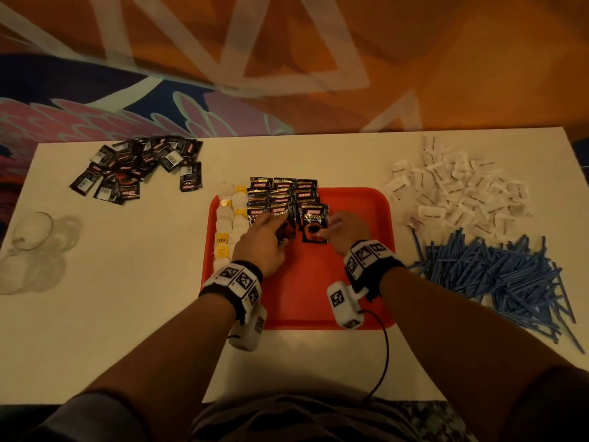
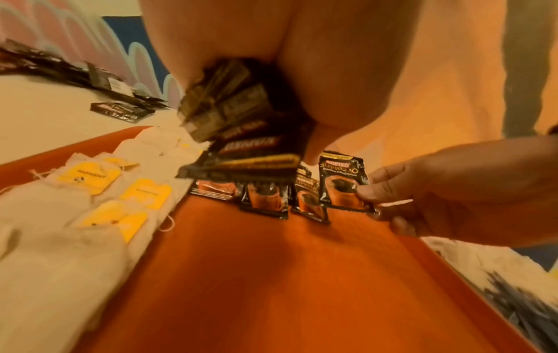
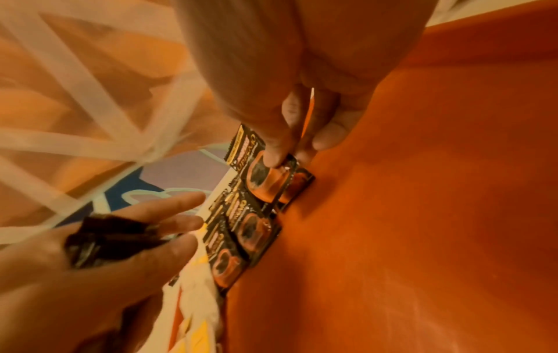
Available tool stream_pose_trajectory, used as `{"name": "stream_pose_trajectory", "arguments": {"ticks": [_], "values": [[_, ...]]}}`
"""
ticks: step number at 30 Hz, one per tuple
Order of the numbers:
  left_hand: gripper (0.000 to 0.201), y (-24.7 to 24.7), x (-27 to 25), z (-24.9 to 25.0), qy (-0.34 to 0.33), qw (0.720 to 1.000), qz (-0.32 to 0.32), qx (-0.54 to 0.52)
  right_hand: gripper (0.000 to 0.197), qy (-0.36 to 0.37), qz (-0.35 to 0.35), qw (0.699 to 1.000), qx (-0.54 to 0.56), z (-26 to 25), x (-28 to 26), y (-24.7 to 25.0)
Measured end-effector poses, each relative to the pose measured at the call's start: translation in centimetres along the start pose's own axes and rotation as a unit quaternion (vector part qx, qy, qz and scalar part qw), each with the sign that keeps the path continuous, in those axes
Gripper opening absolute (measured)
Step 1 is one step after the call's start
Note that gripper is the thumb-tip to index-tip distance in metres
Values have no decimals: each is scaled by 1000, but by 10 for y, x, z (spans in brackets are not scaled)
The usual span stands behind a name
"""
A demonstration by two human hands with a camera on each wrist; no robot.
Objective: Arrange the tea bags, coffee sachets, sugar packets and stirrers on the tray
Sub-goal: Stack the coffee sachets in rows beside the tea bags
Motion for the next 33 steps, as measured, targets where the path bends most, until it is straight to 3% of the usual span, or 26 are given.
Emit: {"name": "stream_pose_trajectory", "arguments": {"ticks": [3, 8, 14, 33], "values": [[69, -4, 7, -5, -7, 997, -53, 51, 31, -39, 11, 998, 49, 6, 15, -4], [85, -8, 16, -11, 7, 981, -119, 150, 30, -52, -5, 998, 41, 4, 34, -13], [91, -12, 22, -23, 18, 973, -132, 187, 22, -64, -10, 997, -30, 1, 48, -21], [86, -15, 17, -28, -19, 979, -95, 178, 28, -51, 17, 998, -22, 2, 45, -28]]}}
Point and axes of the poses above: each hand's wrist, its own x-axis towards the middle knuckle, its own y-axis out of the back of the hand, z = x × y, the point moved 2 cm from there along x, towards the middle knuckle, and after that the axes turned 15 degrees about -x, right-handed, at the moved point
